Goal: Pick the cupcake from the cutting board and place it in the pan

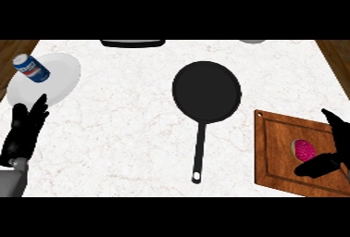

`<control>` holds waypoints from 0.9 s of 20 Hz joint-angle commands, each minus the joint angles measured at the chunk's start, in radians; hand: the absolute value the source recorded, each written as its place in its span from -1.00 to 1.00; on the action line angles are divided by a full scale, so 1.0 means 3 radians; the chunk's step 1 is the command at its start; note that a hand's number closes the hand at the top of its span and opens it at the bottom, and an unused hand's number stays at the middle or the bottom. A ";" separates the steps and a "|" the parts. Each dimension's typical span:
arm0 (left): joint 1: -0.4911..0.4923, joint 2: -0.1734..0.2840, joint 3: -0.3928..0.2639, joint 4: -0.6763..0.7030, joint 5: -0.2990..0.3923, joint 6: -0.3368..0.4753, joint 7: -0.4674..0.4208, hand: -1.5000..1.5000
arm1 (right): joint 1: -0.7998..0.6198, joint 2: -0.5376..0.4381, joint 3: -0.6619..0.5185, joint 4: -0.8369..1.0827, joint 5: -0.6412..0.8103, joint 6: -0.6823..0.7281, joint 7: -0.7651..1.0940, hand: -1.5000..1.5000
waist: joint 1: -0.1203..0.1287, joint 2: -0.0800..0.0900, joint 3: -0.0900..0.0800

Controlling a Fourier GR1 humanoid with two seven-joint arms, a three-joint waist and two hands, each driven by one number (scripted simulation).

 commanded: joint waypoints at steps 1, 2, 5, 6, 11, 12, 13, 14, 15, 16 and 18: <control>-0.0012 -0.0061 0.0023 0.0010 -0.0056 -0.0073 0.0008 0.00 | -0.0017 0.0076 -0.0017 0.0190 0.0091 0.0215 0.0082 -1.00 | -0.0006 0.0000 0.0000; 0.0128 -0.0107 0.0002 -0.0197 -0.0139 0.0047 0.0070 0.00 | -0.0034 0.0258 0.0122 0.0125 0.0247 0.0131 0.0204 -1.00 | 0.0004 -0.0003 0.0001; 0.0050 -0.0095 0.0073 -0.0173 -0.0181 -0.0058 0.0107 0.00 | -0.0183 0.0306 -0.0047 0.0217 0.0174 0.0351 0.0181 -1.00 | -0.0001 -0.0002 0.0001; 0.0188 -0.0070 0.0144 -0.0331 -0.0140 -0.0125 0.0121 0.00 | -0.0165 0.0292 -0.0187 0.0367 0.0179 0.0305 -0.0097 -1.00 | 0.0003 -0.0002 0.0001; -0.0046 -0.0200 0.0170 -0.0146 -0.0278 -0.0137 0.0242 0.00 | -0.0049 0.0460 -0.0192 0.0615 0.0483 0.0155 -0.0384 -1.00 | -0.0008 0.0000 0.0001; 0.0121 -0.0101 0.0294 -0.0294 -0.0230 -0.0213 0.0190 0.00 | 0.0155 0.0520 -0.0160 0.0402 0.0586 0.0061 -0.0366 -1.00 | -0.0008 -0.0003 0.0001; 0.0118 -0.0246 0.0273 0.0008 -0.0299 -0.0195 -0.0084 0.00 | -0.0136 0.0627 -0.0137 0.0533 0.0617 0.0192 -0.0222 -1.00 | -0.0004 0.0000 0.0000; -0.0024 -0.0319 0.0234 -0.0086 -0.0385 -0.0116 0.0078 0.00 | -0.0095 0.0596 -0.0228 0.0451 0.0594 0.0310 -0.0219 -1.00 | -0.0011 -0.0001 0.0000; 0.0104 -0.0224 0.0350 0.0024 -0.0304 -0.0285 -0.0100 0.00 | -0.0067 0.0625 -0.0268 0.0643 0.0607 0.0221 -0.0426 -1.00 | -0.0007 0.0000 0.0001; -0.0054 -0.0392 0.0179 -0.0022 -0.0468 -0.0085 0.0028 0.00 | -0.0189 0.0737 -0.0135 0.0619 0.0712 0.0230 -0.0229 -1.00 | -0.0008 0.0000 0.0001; 0.0113 -0.0265 0.0292 -0.0338 -0.0358 -0.0277 0.0182 0.00 | -0.0051 0.0753 -0.0198 0.0773 0.0768 0.0167 -0.0442 -1.00 | -0.0002 -0.0002 0.0001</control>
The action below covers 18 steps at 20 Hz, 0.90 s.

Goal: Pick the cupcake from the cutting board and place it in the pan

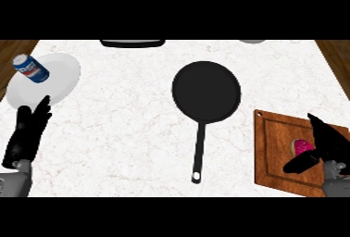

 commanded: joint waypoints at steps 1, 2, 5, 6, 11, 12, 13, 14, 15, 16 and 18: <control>0.0232 -0.0104 0.0050 -0.0185 -0.0098 0.0009 -0.0059 0.00 | 0.0146 0.0140 -0.0062 -0.0009 0.0144 0.0003 -0.0054 -1.00 | 0.0000 -0.0002 0.0001; 0.0010 -0.0003 0.0130 -0.0147 -0.0039 -0.0070 0.0071 0.00 | -0.0154 0.0020 -0.0234 0.0374 0.0016 0.0145 -0.0233 -1.00 | 0.0006 0.0001 0.0001; -0.0127 -0.0093 0.0073 -0.0072 -0.0166 -0.0059 0.0202 0.00 | 0.0010 0.0018 -0.0293 0.0142 0.0093 0.0252 -0.0099 -1.00 | -0.0010 0.0000 0.0001; 0.0071 -0.0139 0.0176 0.0058 -0.0123 -0.0119 -0.0149 0.00 | 0.0099 0.0197 -0.0203 0.0173 0.0232 0.0094 -0.0161 -1.00 | -0.0005 0.0000 0.0000; -0.0067 -0.0120 0.0239 0.0182 -0.0191 -0.0196 -0.0108 0.00 | -0.0240 0.0256 -0.0350 0.0677 0.0318 0.0109 -0.0294 -1.00 | 0.0005 0.0002 0.0001; -0.0093 -0.0148 0.0256 0.0091 -0.0186 -0.0169 -0.0030 0.00 | -0.0129 0.0254 -0.0230 0.0385 0.0378 0.0274 -0.0176 1.00 | -0.0001 0.0000 0.0001; 0.0101 -0.0179 0.0258 0.0071 -0.0174 -0.0141 -0.0210 0.00 | 0.0043 0.0170 -0.0177 0.0123 0.0348 0.0313 -0.0276 1.00 | -0.0003 -0.0003 0.0000; -0.0016 -0.0247 0.0125 -0.0125 -0.0260 -0.0030 0.0101 0.00 | -0.0112 -0.0025 -0.0235 0.0445 0.0461 0.0208 -0.0522 1.00 | 0.0008 -0.0001 0.0002; -0.0118 -0.0148 0.0209 0.0166 -0.0212 -0.0174 -0.0081 0.00 | -0.0029 0.0049 -0.0071 0.0458 0.0650 0.0121 -0.0479 1.00 | -0.0003 0.0003 0.0001; -0.0097 -0.0135 0.0254 0.0136 -0.0228 -0.0145 -0.0060 0.00 | -0.0119 0.0135 -0.0036 0.0453 0.0726 0.0083 -0.0414 1.00 | 0.0003 0.0002 0.0001; 0.0155 -0.0187 0.0227 -0.0120 -0.0218 -0.0211 -0.0036 0.00 | 0.0048 0.0037 -0.0180 0.0249 0.0711 0.0144 -0.0474 1.00 | 0.0001 -0.0003 0.0001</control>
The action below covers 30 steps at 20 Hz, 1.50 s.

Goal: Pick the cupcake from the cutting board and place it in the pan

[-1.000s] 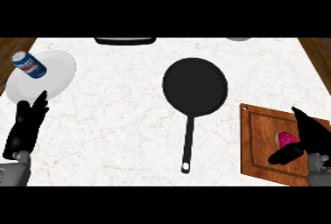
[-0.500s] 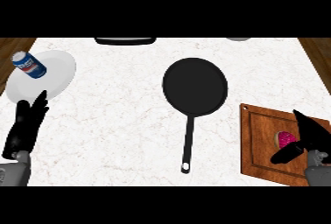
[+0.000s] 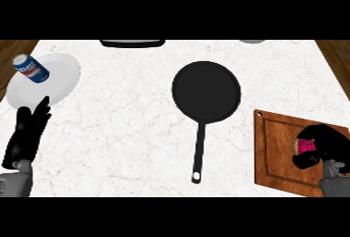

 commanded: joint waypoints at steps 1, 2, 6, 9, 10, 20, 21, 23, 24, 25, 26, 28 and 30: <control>-0.0055 -0.0042 0.0057 0.0209 -0.0037 -0.0051 -0.0191 0.00 | -0.0127 -0.0062 -0.0099 0.0317 0.0197 -0.0125 -0.0294 1.00 | 0.0000 0.0004 -0.0001; 0.0011 0.0002 0.0080 -0.0077 -0.0028 -0.0063 0.0042 0.00 | 0.0022 0.0036 -0.0012 0.0276 0.0320 -0.0249 -0.0298 1.00 | 0.0002 0.0000 0.0000; -0.0058 -0.0014 0.0037 -0.0006 -0.0032 -0.0038 -0.0005 0.00 | -0.0233 -0.0576 0.0074 0.0371 -0.0026 0.0162 -0.1456 1.00 | 0.0078 0.0022 0.0009; -0.0054 -0.0049 -0.0021 -0.0029 -0.0007 -0.0108 -0.0054 0.00 | -0.0279 -0.0855 0.0413 0.0327 0.0057 0.0232 -0.2284 1.00 | 0.0206 0.0051 0.0019; -0.0172 -0.0028 -0.0025 -0.0021 -0.0039 -0.0076 0.0067 0.00 | -0.0272 -0.0933 0.0398 0.0416 0.0009 0.0167 -0.2607 1.00 | 0.0133 0.0056 0.0025; -0.0076 -0.0003 0.0056 -0.0009 0.0023 -0.0121 0.0083 0.00 | -0.0779 -0.1045 -0.0356 0.1285 -0.0396 -0.0948 -0.4403 1.00 | 0.0073 0.0022 0.0016; -0.0129 -0.0075 -0.0007 0.0025 -0.0035 -0.0069 0.0036 0.00 | -0.0911 -0.0956 -0.0409 0.1332 -0.0518 -0.0902 -0.4457 1.00 | 0.0064 0.0026 0.0011; -0.0032 -0.0135 -0.0008 -0.0045 -0.0034 -0.0016 0.0060 0.00 | -0.0911 -0.0869 -0.0475 0.1237 -0.0730 -0.0864 -0.4716 1.00 | 0.0040 0.0005 0.0007; 0.0015 -0.0033 0.0040 -0.0078 -0.0039 -0.0058 0.0055 0.00 | -0.0933 -0.0848 -0.0505 0.1368 -0.0766 -0.0871 -0.4862 1.00 | 0.0053 0.0008 0.0006; -0.0044 -0.0065 -0.0015 -0.0196 -0.0064 -0.0047 0.0162 0.00 | -0.1154 -0.0854 -0.0508 0.1585 -0.0713 -0.0836 -0.4875 1.00 | 0.0070 0.0012 0.0005; -0.0092 -0.0008 0.0055 -0.0101 -0.0026 -0.0102 0.0190 0.00 | -0.1139 -0.0824 -0.0489 0.1444 -0.0741 -0.0738 -0.4834 1.00 | 0.0032 0.0006 0.0002; -0.0182 0.0031 0.0110 0.0105 -0.0052 -0.0136 0.0027 0.00 | -0.1299 -0.0737 -0.0491 0.1563 -0.0736 -0.0647 -0.4773 1.00 | 0.0020 0.0008 0.0000; 0.0016 0.0030 0.0129 -0.0120 -0.0017 -0.0159 0.0104 0.00 | -0.1352 -0.0574 -0.0416 0.1298 -0.0715 -0.0606 -0.4468 1.00 | 0.0020 -0.0002 -0.0001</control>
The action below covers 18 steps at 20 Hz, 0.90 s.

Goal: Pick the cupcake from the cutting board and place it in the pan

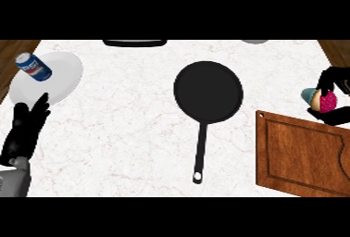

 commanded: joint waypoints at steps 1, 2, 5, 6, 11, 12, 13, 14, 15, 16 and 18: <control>-0.0078 0.0086 0.0075 0.0029 0.0032 -0.0102 0.0058 0.00 | -0.0294 0.0279 0.0072 -0.0087 0.0001 0.0086 0.0257 1.00 | -0.0018 -0.0006 -0.0004; -0.0113 0.0013 0.0093 0.0350 0.0004 -0.0065 -0.0237 0.00 | -0.0476 0.0235 0.0022 0.0214 -0.0022 0.0182 0.0149 1.00 | -0.0013 0.0004 -0.0004; 0.0067 -0.0041 0.0017 0.0024 -0.0051 -0.0005 -0.0154 0.00 | -0.0624 0.0618 0.0121 0.0094 -0.0016 0.0130 0.0574 1.00 | 0.0004 -0.0006 -0.0004; 0.0107 0.0063 0.0070 -0.0094 0.0021 -0.0118 -0.0055 0.00 | -0.0707 0.0708 0.0157 0.0286 0.0037 0.0075 0.0561 1.00 | 0.0027 -0.0002 -0.0002; 0.0018 -0.0105 -0.0052 -0.0124 -0.0104 0.0034 0.0080 0.00 | -0.1285 0.1030 0.0138 0.0872 0.0054 0.0112 0.0801 1.00 | 0.0067 0.0009 -0.0001; -0.0003 -0.0088 -0.0003 0.0020 -0.0063 -0.0021 -0.0070 0.00 | -0.1390 0.1036 0.0108 0.1064 0.0067 0.0123 0.0792 1.00 | 0.0050 0.0014 -0.0002; -0.0188 -0.0073 -0.0001 -0.0016 -0.0083 0.0018 0.0142 0.00 | -0.1243 0.1195 0.0118 0.1161 0.0117 -0.0154 0.0659 1.00 | 0.0031 0.0014 -0.0001; -0.0219 0.0058 0.0152 0.0336 0.0025 -0.0136 -0.0103 0.00 | -0.1340 0.1335 0.0136 0.1147 0.0113 -0.0164 0.0850 1.00 | 0.0022 0.0019 -0.0004; -0.0011 -0.0111 -0.0001 0.0193 -0.0097 -0.0022 -0.0251 0.00 | -0.1529 0.1333 0.0117 0.1453 0.0180 -0.0237 0.0789 1.00 | 0.0072 0.0029 -0.0002; -0.0205 -0.0141 -0.0045 0.0146 -0.0112 0.0018 -0.0026 0.00 | -0.1578 0.1436 0.0130 0.1662 0.0235 -0.0387 0.0728 1.00 | 0.0114 0.0050 0.0000; -0.0043 -0.0105 -0.0030 0.0091 -0.0129 -0.0012 -0.0122 0.00 | -0.1748 0.1499 0.0093 0.1934 0.0280 -0.0495 0.0726 1.00 | 0.0103 0.0038 -0.0001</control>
